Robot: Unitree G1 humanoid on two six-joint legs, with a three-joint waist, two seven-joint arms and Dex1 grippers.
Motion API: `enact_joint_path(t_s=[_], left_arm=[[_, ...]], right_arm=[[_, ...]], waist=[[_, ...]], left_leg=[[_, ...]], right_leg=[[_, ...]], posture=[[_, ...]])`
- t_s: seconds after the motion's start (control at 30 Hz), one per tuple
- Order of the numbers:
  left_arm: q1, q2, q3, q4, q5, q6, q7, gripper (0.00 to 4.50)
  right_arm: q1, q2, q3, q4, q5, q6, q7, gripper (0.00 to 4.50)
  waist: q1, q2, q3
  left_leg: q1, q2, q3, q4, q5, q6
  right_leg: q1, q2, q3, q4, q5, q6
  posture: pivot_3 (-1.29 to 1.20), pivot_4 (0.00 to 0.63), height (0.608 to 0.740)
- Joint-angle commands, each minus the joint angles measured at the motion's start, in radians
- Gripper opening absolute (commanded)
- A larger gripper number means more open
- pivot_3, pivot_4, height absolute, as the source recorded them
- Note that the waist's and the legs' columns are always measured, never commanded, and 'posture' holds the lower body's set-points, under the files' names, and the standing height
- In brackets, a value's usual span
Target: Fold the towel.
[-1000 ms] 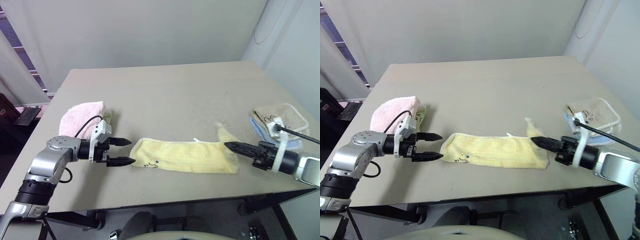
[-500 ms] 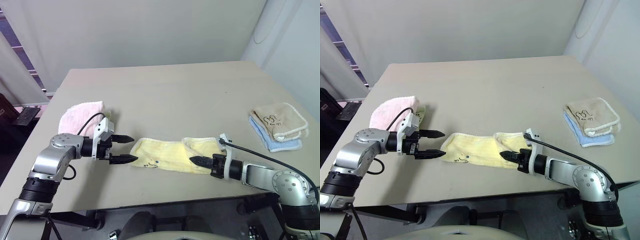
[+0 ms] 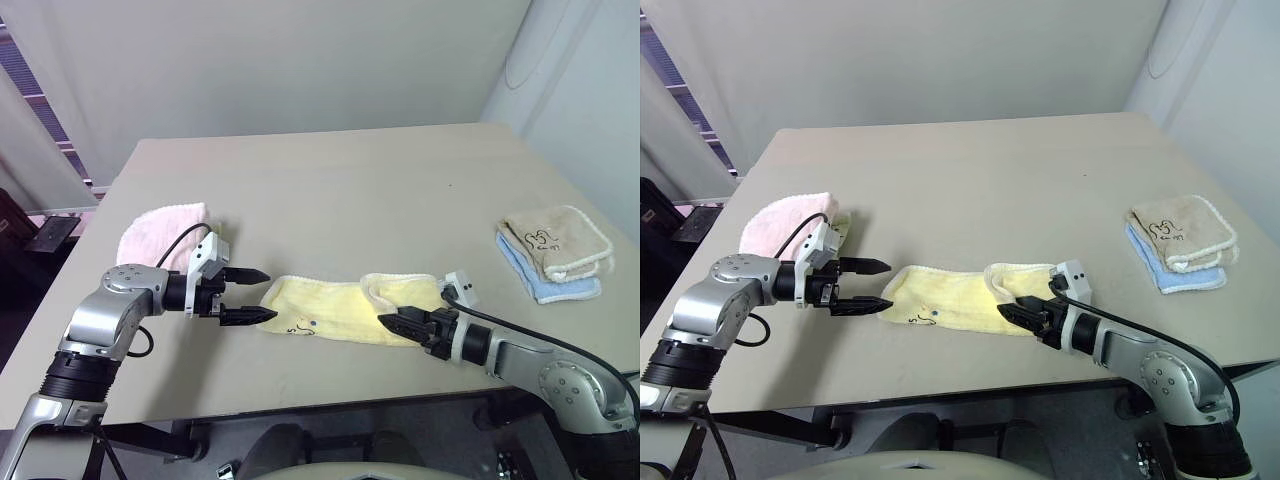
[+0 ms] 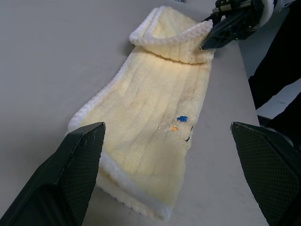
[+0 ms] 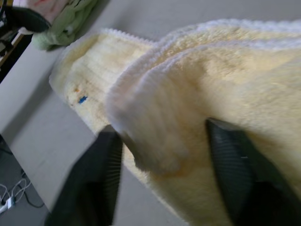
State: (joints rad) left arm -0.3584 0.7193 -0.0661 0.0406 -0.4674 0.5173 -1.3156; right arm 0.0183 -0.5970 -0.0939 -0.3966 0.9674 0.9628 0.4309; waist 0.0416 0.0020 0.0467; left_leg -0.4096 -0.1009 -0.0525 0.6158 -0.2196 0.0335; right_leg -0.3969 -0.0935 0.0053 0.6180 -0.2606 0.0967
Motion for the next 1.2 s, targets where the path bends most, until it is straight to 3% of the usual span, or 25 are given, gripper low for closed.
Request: enact_joint_path(t_s=[0.03,0.13,0.23,0.27,0.3,0.63,0.67,0.87,0.97,1.2], left_arm=[[-0.051,-0.019,0.034,-0.020,-0.063,0.039,-0.005,4.50],[-0.096,-0.053,0.055,-0.022,-0.121,0.075,-0.009,4.50],[-0.170,-0.119,0.032,0.016,-0.144,0.089,-0.010,4.50],[-0.200,-0.149,0.024,0.040,-0.142,0.086,-0.002,4.09],[-0.223,-0.177,0.011,0.057,-0.135,0.077,-0.002,3.99],[-0.395,-0.544,-0.175,0.375,0.066,-0.164,0.061,0.28],[-0.403,-0.573,-0.185,0.415,0.090,-0.196,0.070,0.03],[-0.390,-0.701,-0.196,0.606,0.150,-0.263,0.100,0.03],[-0.329,-0.686,-0.291,0.633,0.262,-0.339,0.079,0.03],[-0.246,-0.638,-0.404,0.639,0.408,-0.448,0.075,0.03]], right_arm=[[0.017,-0.017,-0.096,-0.097,0.096,-0.023,0.082,4.31],[0.028,-0.007,-0.228,-0.079,0.209,-0.039,0.085,4.31],[0.040,-0.031,-0.304,-0.069,0.185,-0.090,0.118,4.31],[0.047,-0.026,-0.319,-0.068,0.171,-0.114,0.128,3.89],[0.059,-0.027,-0.323,-0.073,0.153,-0.133,0.146,3.79],[0.033,0.059,-0.264,0.061,-0.052,-0.331,0.188,0.05],[0.024,0.067,-0.255,0.078,-0.069,-0.346,0.193,0.00],[-0.016,0.119,-0.098,0.304,-0.277,-0.426,0.201,0.00],[-0.016,0.147,-0.007,0.405,-0.401,-0.488,0.195,0.00],[-0.015,0.176,0.022,0.497,-0.503,-0.558,0.204,0.00]], waist=[[0.001,0.000,0.000],[-0.001,-0.002,0.000],[0.001,-0.002,0.000],[0.001,-0.002,0.000],[0.002,-0.002,0.000],[0.000,-0.002,0.000],[-0.001,-0.002,0.000],[-0.002,-0.003,0.000],[-0.004,-0.001,-0.001],[-0.005,-0.006,-0.011]], left_leg=[[0.000,0.000,0.000,0.000,0.000,0.000],[0.000,0.000,0.000,0.001,0.000,0.000],[0.000,0.000,0.000,0.002,0.000,0.000],[0.000,0.000,0.000,0.002,0.000,0.000],[0.001,0.000,0.000,0.003,0.000,0.000],[0.000,0.000,-0.001,0.011,0.000,0.000],[0.000,0.000,-0.001,0.011,0.000,0.000],[0.000,0.000,-0.001,0.012,0.000,0.001],[0.000,0.000,-0.001,0.013,0.000,0.001],[0.003,0.003,-0.002,0.014,0.000,0.000]], right_leg=[[0.000,0.000,0.000,0.000,0.000,0.000],[0.001,0.000,0.000,-0.001,0.001,0.001],[0.002,0.000,0.000,-0.001,0.003,0.005],[0.003,0.000,-0.001,-0.001,0.002,0.004],[0.003,0.000,-0.001,-0.001,0.002,0.004],[0.009,0.000,-0.002,0.000,0.005,0.005],[0.009,0.000,-0.002,0.000,0.005,0.005],[0.009,0.002,-0.002,0.002,0.005,0.005],[0.009,0.002,-0.002,0.002,0.005,0.006],[0.011,0.006,-0.001,-0.001,0.009,0.002]], posture=[[0.00,0.000,0.740],[0.00,0.000,0.740],[0.00,0.000,0.740],[0.00,0.000,0.740],[0.00,0.000,0.740],[0.00,0.000,0.740],[0.00,0.000,0.740],[0.00,0.000,0.740],[0.00,0.000,0.740],[0.00,0.000,0.740]])
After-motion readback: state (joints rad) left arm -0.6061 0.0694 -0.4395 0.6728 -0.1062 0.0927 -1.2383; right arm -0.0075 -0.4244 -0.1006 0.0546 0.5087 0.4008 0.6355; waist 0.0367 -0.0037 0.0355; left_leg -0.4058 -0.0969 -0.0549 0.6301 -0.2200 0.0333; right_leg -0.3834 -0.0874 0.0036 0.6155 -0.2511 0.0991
